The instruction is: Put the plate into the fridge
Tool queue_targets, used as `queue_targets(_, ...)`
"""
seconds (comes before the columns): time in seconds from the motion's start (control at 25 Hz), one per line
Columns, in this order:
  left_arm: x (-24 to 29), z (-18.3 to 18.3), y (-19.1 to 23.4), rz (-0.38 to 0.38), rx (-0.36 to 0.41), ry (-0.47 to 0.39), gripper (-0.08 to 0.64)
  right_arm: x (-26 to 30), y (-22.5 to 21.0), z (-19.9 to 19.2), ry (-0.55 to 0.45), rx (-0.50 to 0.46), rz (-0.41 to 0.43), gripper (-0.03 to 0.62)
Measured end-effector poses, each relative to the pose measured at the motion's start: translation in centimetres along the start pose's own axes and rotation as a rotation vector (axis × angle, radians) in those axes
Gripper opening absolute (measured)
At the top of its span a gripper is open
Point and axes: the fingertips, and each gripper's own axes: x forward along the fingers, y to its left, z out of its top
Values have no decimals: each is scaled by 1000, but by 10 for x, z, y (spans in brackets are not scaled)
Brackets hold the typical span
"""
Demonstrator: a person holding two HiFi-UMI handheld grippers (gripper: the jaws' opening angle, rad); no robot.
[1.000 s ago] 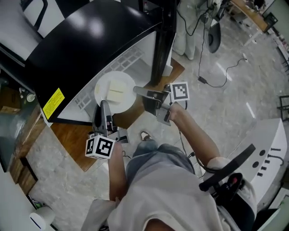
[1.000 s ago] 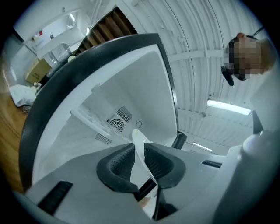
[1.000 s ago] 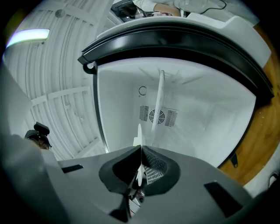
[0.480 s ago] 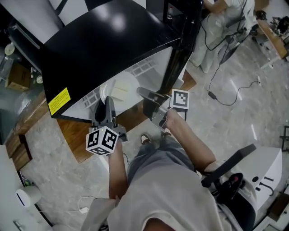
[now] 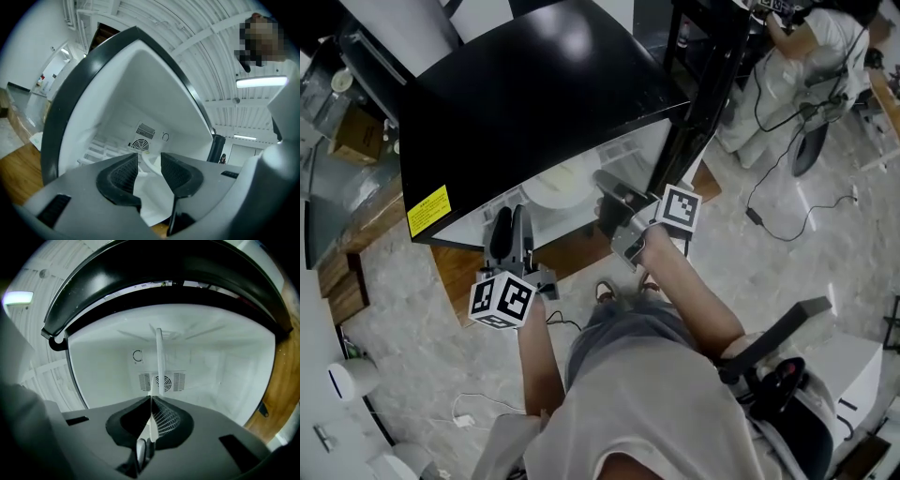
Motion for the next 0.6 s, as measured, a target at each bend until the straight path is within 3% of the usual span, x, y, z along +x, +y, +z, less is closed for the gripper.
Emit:
queue_targets(0.28, 7, -30, -60, -47, 304, 82, 147, 17, -5, 3, -35, -7, -56, 21)
queue_targets(0.44, 28, -52, -83, -121, 327, 130, 147, 29, -1, -12, 36, -19, -78, 23)
queue_targets(0.6, 39, -57, -87, -142, 302, 138, 146, 34, 4, -26, 173, -12, -43, 25)
